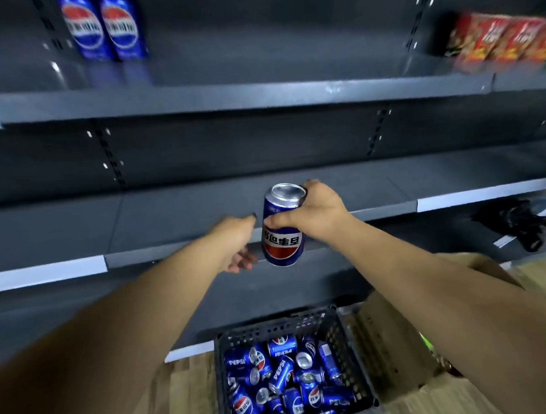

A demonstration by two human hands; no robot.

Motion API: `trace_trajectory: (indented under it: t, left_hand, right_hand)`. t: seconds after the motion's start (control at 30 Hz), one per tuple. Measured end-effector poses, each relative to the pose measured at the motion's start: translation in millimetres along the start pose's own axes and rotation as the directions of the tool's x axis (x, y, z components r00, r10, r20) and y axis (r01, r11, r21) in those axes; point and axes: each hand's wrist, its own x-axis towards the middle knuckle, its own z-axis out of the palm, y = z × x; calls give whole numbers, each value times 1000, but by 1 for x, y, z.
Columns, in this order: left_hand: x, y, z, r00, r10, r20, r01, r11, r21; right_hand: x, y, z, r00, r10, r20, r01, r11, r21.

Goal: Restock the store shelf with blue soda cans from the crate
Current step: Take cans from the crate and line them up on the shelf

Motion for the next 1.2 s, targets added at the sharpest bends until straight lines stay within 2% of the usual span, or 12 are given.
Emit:
trace_trajectory:
  t: [0.1, 0.17, 0.27, 0.47, 0.6, 0.83, 1.0, 1.1, 1.2]
  left_hand:
    - [-37, 16, -22, 987, -55, 152, 62, 997, -45]
    - [-50, 25, -31, 977, -51, 209, 98, 970, -223]
    - [-65, 38, -43, 967, 9, 256, 120, 867, -483]
    - [-79, 51, -67, 965, 139, 223, 65, 696, -715]
    - [-93, 65, -79, 975, 165, 149, 32, 558, -829]
    - [-98, 75, -98, 962, 273, 33, -96, 447, -889]
    - [-97, 87, -108, 946, 320, -52, -207, 471, -858]
    - [-94, 95, -115, 939, 315, -138, -279, 465, -840]
    - [-88, 100, -121, 908, 327, -261, -386, 413, -825]
  right_hand:
    - [-18, -40, -12, 997, -42, -69, 50, 992, 112]
    - [-30, -62, -15, 991, -66, -119, 86, 980, 178]
    - [-47, -87, -15, 971, -104, -217, 156, 959, 238]
    - [-77, -115, -6, 913, -179, -366, 297, 908, 295]
    - [-91, -122, 6, 864, -220, -452, 394, 856, 336]
    - [-90, -130, 16, 822, -266, -503, 480, 799, 363]
    - [-81, -132, 13, 824, -283, -492, 490, 792, 365]
    - [-74, -132, 10, 848, -310, -430, 489, 772, 407]
    - [-71, -129, 2, 902, -328, -280, 430, 720, 545]
